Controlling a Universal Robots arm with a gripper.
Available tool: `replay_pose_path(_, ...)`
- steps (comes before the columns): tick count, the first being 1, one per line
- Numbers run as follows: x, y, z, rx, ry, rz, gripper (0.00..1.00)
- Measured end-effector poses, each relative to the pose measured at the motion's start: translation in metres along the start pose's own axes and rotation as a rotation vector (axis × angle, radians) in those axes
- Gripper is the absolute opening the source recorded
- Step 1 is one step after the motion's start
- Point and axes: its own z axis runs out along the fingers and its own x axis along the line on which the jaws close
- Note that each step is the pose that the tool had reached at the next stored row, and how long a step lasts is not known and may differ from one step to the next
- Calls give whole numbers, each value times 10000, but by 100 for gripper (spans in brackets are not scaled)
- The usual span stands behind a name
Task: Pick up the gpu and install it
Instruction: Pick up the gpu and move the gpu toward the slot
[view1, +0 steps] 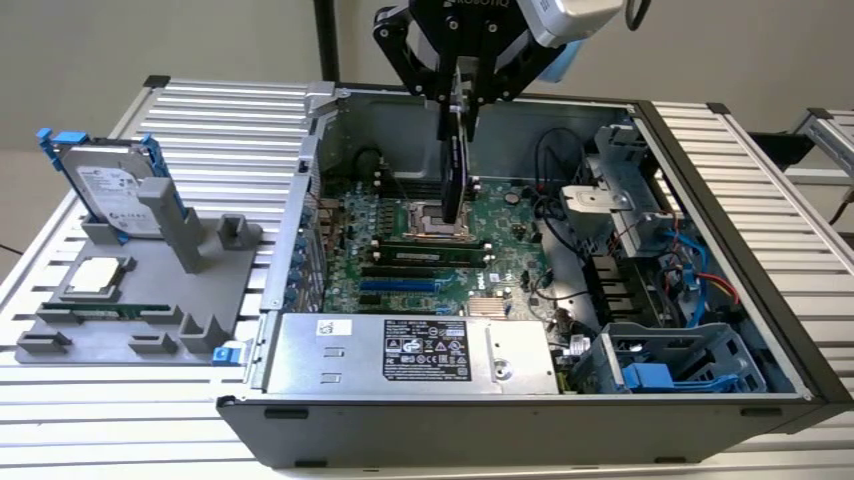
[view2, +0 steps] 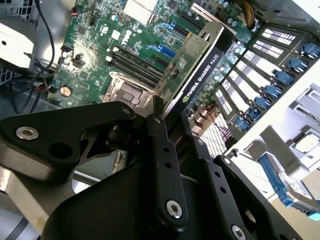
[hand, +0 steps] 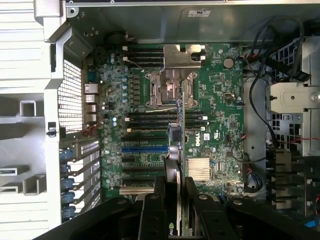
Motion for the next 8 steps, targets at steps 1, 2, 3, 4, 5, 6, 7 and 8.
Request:
replay_pose_path(1, 0, 0, 0, 0, 0, 0, 0)
replay_pose_path(2, 0, 0, 0, 1, 0, 0, 0)
replay_pose_path(3, 0, 0, 0, 1, 0, 0, 0)
replay_pose_path(4, 0, 0, 0, 1, 0, 0, 0)
replay_pose_path(5, 0, 0, 0, 2, 0, 0, 0)
replay_pose_path(6, 0, 0, 0, 4, 0, 0, 0)
replay_pose_path(7, 0, 0, 0, 4, 0, 0, 0)
replay_pose_path(8, 0, 0, 0, 5, 0, 0, 0)
